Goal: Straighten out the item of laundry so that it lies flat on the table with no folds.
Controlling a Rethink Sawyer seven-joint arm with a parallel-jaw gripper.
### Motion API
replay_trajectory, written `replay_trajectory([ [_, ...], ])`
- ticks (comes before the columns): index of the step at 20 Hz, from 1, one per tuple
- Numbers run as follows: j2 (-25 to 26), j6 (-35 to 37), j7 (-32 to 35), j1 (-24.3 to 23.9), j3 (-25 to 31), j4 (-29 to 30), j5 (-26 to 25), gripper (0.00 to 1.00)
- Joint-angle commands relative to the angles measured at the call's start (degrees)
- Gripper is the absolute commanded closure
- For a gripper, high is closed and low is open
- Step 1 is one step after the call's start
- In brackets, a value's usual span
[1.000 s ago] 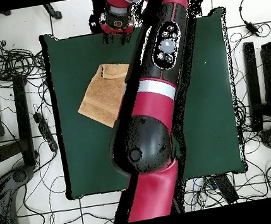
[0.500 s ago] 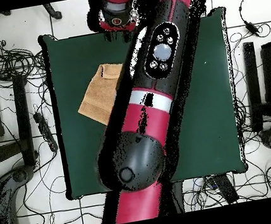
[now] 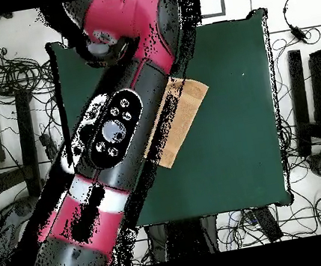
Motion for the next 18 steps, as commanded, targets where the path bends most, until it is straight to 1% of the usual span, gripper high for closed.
replay_trajectory([
  [1, -9.28, -25.34, -17.49, 7.28, 20.75, 29.56, -6.49, 0.00],
  [2, -10.67, -28.40, -18.17, 7.94, 22.25, 31.97, -6.53, 0.00],
  [5, -13.90, -35.06, -19.46, 8.82, 26.03, 36.54, -6.65, 0.00],
  [6, -16.47, -41.11, -21.81, 9.38, 29.08, 40.36, -5.66, 0.00],
  [13, -23.81, -49.30, -26.50, 6.33, 40.84, 46.86, -6.70, 0.00],
  [18, -27.57, -52.88, -27.88, 3.81, 46.78, 50.68, -10.52, 0.00],
])
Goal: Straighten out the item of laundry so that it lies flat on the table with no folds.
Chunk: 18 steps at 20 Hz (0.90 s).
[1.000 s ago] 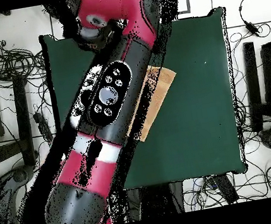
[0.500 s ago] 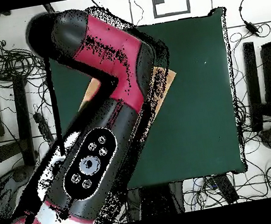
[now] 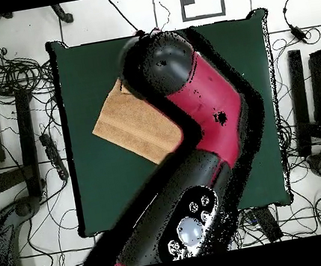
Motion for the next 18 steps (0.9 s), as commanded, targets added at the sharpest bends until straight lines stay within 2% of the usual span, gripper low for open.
replay_trajectory([
  [1, -6.02, -5.71, -21.01, -2.48, 20.24, 16.07, -7.12, 0.00],
  [8, -9.97, -13.71, -21.85, -7.08, 31.19, 21.60, -10.37, 0.00],
  [15, -13.23, -21.39, -17.80, -12.66, 41.84, 25.81, -15.07, 0.00],
  [18, -13.40, -21.86, -14.45, -13.79, 43.78, 25.84, -17.98, 0.00],
])
